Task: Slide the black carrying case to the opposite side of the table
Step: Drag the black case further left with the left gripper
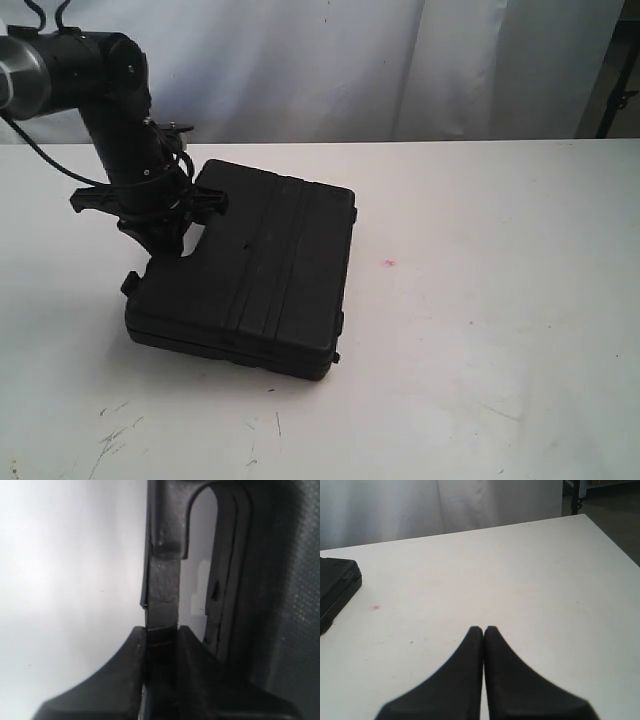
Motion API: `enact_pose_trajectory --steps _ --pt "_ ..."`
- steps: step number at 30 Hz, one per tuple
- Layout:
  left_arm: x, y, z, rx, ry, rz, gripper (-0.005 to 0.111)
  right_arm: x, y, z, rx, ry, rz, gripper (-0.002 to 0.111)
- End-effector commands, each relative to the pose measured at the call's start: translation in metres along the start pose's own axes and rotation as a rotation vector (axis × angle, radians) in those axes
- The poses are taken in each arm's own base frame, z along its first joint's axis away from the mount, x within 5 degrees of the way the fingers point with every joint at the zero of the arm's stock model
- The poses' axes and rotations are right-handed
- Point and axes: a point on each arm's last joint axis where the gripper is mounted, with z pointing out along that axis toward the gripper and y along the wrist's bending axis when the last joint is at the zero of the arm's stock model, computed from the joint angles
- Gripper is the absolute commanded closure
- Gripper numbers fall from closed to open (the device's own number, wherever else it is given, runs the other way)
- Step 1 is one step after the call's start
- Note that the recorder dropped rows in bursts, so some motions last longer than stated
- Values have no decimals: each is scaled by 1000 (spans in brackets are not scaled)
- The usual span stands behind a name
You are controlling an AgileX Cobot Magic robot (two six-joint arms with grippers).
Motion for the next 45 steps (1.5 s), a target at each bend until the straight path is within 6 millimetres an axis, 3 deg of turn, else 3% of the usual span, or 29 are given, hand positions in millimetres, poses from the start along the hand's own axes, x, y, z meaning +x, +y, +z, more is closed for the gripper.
enact_pose_trajectory --steps 1,20,25,35,45 --pt "-1 14 -21 -5 -55 -37 107 0 0 0 6 -9 -3 108" --pt "-2 26 -22 -58 -64 -84 107 0 0 0 6 -9 -3 108" --pt "5 33 -20 -55 -42 -108 107 0 0 0 6 -9 -3 108" --pt "23 52 -40 -50 -56 -160 107 0 0 0 6 -9 -3 108" --pt "33 63 -14 -61 -30 -172 107 0 0 0 6 -9 -3 108"
